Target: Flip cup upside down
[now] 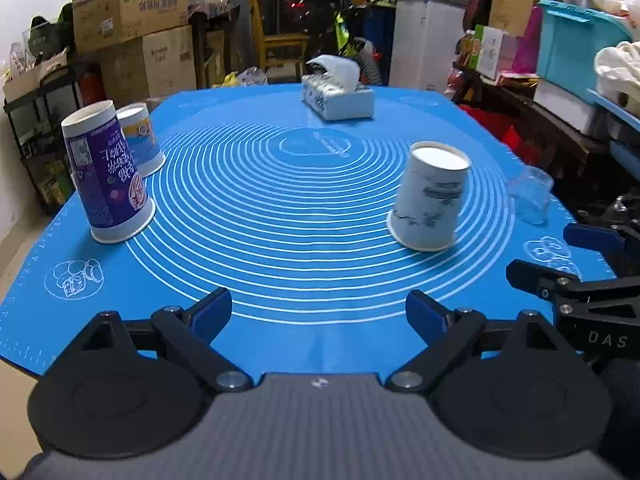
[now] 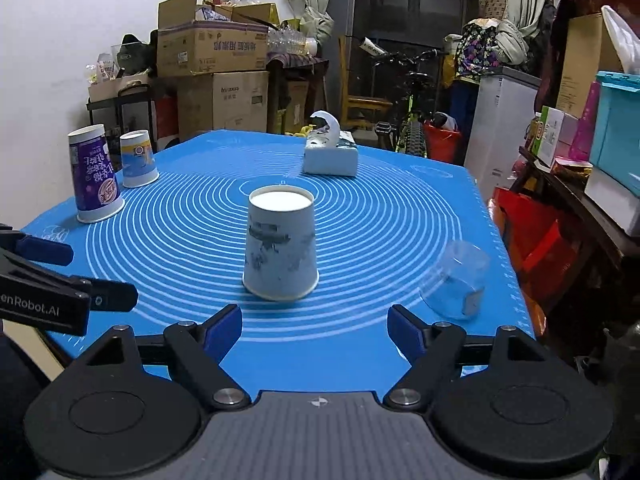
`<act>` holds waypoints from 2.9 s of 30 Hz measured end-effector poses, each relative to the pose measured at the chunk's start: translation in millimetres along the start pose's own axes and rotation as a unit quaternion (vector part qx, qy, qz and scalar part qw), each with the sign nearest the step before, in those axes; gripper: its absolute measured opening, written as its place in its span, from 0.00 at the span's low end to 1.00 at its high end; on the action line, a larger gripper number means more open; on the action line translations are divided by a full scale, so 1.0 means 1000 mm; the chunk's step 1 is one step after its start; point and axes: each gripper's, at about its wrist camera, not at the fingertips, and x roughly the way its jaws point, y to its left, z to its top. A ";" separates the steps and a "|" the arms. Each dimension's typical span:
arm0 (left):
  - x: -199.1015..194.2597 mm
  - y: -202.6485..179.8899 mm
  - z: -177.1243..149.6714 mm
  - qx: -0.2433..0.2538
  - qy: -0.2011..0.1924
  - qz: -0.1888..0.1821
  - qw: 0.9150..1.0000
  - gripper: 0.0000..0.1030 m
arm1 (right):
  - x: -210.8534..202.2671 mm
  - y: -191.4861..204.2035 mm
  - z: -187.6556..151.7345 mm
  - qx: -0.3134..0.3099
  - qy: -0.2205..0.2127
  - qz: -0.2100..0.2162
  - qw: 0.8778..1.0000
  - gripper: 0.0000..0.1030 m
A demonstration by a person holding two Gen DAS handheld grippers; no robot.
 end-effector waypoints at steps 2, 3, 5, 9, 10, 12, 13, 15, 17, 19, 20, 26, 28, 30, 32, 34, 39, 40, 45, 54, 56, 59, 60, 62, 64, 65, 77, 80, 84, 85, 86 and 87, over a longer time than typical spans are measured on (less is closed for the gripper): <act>-0.006 -0.004 -0.003 0.004 -0.008 -0.003 1.000 0.91 | -0.009 -0.002 -0.004 0.006 -0.008 0.000 1.000 0.80; -0.008 -0.006 -0.003 0.008 -0.010 -0.004 1.000 0.91 | -0.012 -0.003 -0.006 0.009 -0.010 -0.001 1.000 0.80; -0.011 -0.011 -0.005 0.017 -0.011 -0.003 1.000 0.90 | -0.018 -0.004 -0.008 0.014 -0.013 -0.003 1.000 0.81; -0.016 -0.015 -0.008 0.019 -0.011 -0.006 1.000 0.90 | -0.024 -0.002 -0.009 0.012 -0.012 -0.004 1.000 0.81; -0.018 -0.016 -0.008 0.020 -0.012 -0.006 1.000 0.90 | -0.026 -0.002 -0.009 0.011 -0.013 -0.004 1.000 0.81; -0.020 -0.017 -0.010 0.023 -0.013 -0.006 1.000 0.90 | -0.028 -0.002 -0.010 0.012 -0.015 -0.002 1.000 0.81; -0.021 -0.018 -0.010 0.024 -0.013 -0.006 1.000 0.90 | -0.029 -0.002 -0.009 0.013 -0.015 -0.002 1.000 0.81; -0.023 -0.020 -0.011 0.028 -0.016 -0.007 0.999 0.90 | -0.029 -0.002 -0.010 0.012 -0.016 -0.002 1.000 0.81; -0.024 -0.022 -0.011 0.032 -0.018 -0.008 0.999 0.90 | -0.030 -0.002 -0.009 0.013 -0.017 -0.001 1.000 0.81; -0.025 -0.023 -0.011 0.033 -0.017 -0.010 0.999 0.90 | -0.033 -0.001 -0.009 0.012 -0.019 -0.002 1.000 0.81; -0.025 -0.024 -0.011 0.033 -0.017 -0.011 0.999 0.90 | -0.034 0.000 -0.009 0.012 -0.020 -0.002 1.000 0.81; -0.026 -0.024 -0.012 0.034 -0.018 -0.011 0.999 0.90 | -0.035 -0.001 -0.008 0.016 -0.019 -0.004 1.000 0.81; -0.027 -0.024 -0.012 0.036 -0.020 -0.008 0.999 0.91 | -0.034 -0.002 -0.008 0.017 -0.018 -0.001 1.000 0.81; -0.027 -0.025 -0.012 0.039 -0.022 -0.003 0.999 0.91 | -0.033 -0.002 -0.009 0.017 -0.017 0.000 1.000 0.81; -0.027 -0.025 -0.012 0.038 -0.020 -0.005 0.999 0.90 | -0.032 -0.002 -0.009 0.017 -0.016 0.000 1.000 0.81; -0.026 -0.023 -0.011 0.031 -0.014 -0.011 0.999 0.91 | -0.032 -0.002 -0.009 0.017 -0.015 0.000 1.000 0.81; -0.024 -0.020 -0.011 0.030 -0.008 -0.008 0.999 0.90 | -0.030 -0.002 -0.010 0.016 -0.012 0.000 1.000 0.81; -0.024 -0.020 -0.011 0.029 -0.007 -0.008 1.000 0.90 | -0.029 -0.002 -0.011 0.016 -0.011 0.000 1.000 0.82; -0.023 -0.019 -0.011 0.029 -0.006 -0.008 1.000 0.91 | -0.029 -0.002 -0.011 0.016 -0.010 0.000 1.000 0.82; -0.021 -0.020 -0.012 0.031 -0.003 -0.010 0.999 0.90 | -0.028 -0.003 -0.013 0.018 -0.013 0.001 1.000 0.82; -0.021 -0.020 -0.012 0.033 -0.003 -0.011 0.999 0.90 | -0.028 -0.004 -0.013 0.018 -0.014 0.001 1.000 0.82; -0.022 -0.021 -0.013 0.034 -0.005 -0.011 0.999 0.91 | -0.028 -0.003 -0.013 0.018 -0.014 0.001 1.000 0.82; -0.022 -0.022 -0.013 0.035 -0.005 -0.010 0.999 0.90 | -0.028 -0.004 -0.013 0.018 -0.014 0.001 1.000 0.82; -0.022 -0.022 -0.013 0.035 -0.005 -0.011 0.999 0.90 | -0.028 -0.003 -0.013 0.018 -0.014 0.001 1.000 0.82; -0.022 -0.022 -0.013 0.035 -0.005 -0.011 0.999 0.90 | -0.028 -0.003 -0.013 0.018 -0.014 0.001 1.000 0.82; -0.022 -0.022 -0.013 0.035 -0.005 -0.011 0.999 0.91 | -0.028 -0.003 -0.013 0.018 -0.013 0.001 1.000 0.82; -0.021 -0.022 -0.013 0.034 -0.003 -0.010 0.999 0.91 | -0.028 -0.003 -0.013 0.018 -0.013 0.001 1.000 0.82; -0.021 -0.022 -0.013 0.034 -0.001 -0.010 0.999 0.90 | -0.028 -0.003 -0.013 0.018 -0.012 0.001 1.000 0.82; -0.021 -0.022 -0.013 0.036 -0.002 -0.011 0.999 0.91 | -0.028 -0.003 -0.013 0.018 -0.013 0.001 1.000 0.82; -0.021 -0.022 -0.013 0.036 -0.003 -0.010 0.999 0.90 | -0.028 -0.003 -0.013 0.018 -0.013 0.001 1.000 0.82; -0.021 -0.022 -0.014 0.036 -0.002 -0.010 0.999 0.90 | -0.028 -0.003 -0.013 0.018 -0.013 0.001 1.000 0.82; -0.021 -0.022 -0.014 0.036 -0.002 -0.010 0.999 0.91 | -0.028 -0.003 -0.013 0.018 -0.013 0.001 1.000 0.82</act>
